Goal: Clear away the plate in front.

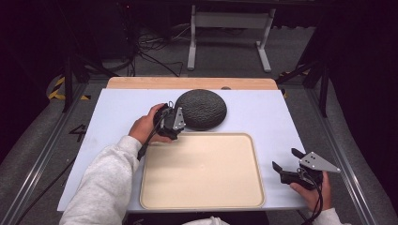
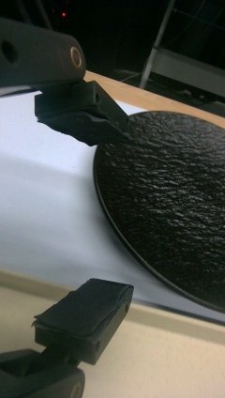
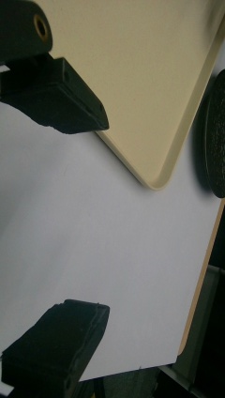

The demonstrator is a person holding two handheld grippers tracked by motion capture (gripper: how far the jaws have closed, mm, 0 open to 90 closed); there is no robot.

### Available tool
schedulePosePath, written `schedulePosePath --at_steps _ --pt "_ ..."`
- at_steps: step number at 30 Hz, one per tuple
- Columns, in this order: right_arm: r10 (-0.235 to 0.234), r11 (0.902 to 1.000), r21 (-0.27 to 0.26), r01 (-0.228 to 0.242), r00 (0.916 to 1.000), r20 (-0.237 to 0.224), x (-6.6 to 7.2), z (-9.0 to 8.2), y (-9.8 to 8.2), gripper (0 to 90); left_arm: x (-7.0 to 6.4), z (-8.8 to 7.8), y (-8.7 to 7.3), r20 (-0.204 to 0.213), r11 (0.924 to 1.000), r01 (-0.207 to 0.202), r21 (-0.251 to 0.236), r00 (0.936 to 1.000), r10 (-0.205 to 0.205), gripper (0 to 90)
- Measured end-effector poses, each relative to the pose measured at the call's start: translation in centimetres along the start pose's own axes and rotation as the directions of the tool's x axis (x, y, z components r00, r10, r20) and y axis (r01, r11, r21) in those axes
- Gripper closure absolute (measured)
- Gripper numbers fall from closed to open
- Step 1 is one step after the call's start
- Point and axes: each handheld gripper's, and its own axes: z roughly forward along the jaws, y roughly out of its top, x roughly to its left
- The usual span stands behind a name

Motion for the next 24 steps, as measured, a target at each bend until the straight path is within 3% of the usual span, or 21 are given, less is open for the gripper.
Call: schedulePosePath --at_steps 4,7,11,12,16,19,24 --pt "0.000 1.0000 -0.001 0.000 1.0000 -0.002 0.0 0.0 0.0 11.0 -0.4 1.8 0.9 -0.020 0.9988 -0.041 0.027 0.9989 0.042 25.7" --pt "0.002 1.0000 0.000 -0.002 1.0000 -0.002 0.0 0.0 -0.1 11.0 -0.4 2.4 1.6 -0.020 0.9987 -0.047 0.022 0.9987 0.047 24.3" --pt "0.004 1.0000 -0.003 -0.004 1.0000 0.000 -0.1 0.0 -0.1 11.0 -0.4 2.3 2.4 -0.010 0.9993 -0.037 -0.011 0.9993 0.036 26.3" --pt "0.005 1.0000 -0.004 -0.005 1.0000 0.002 -0.1 -0.1 -0.1 11.0 -0.5 2.3 2.6 -0.010 0.9981 -0.061 -0.003 0.9981 0.061 27.2" --pt "0.004 1.0000 -0.004 -0.004 1.0000 0.001 -0.1 -0.1 -0.1 11.0 -0.9 2.5 2.3 0.009 0.9958 -0.086 0.031 0.9963 0.086 26.5" --pt "0.004 1.0000 -0.002 -0.004 1.0000 0.001 -0.1 -0.1 -0.2 11.0 -1.0 3.0 2.1 -0.005 0.9923 -0.111 0.055 0.9938 0.111 26.8" --pt "-0.001 1.0000 0.002 0.001 1.0000 0.000 0.0 0.0 -0.2 11.0 -1.0 3.0 2.3 -0.009 0.9908 -0.129 0.042 0.9916 0.129 27.2"
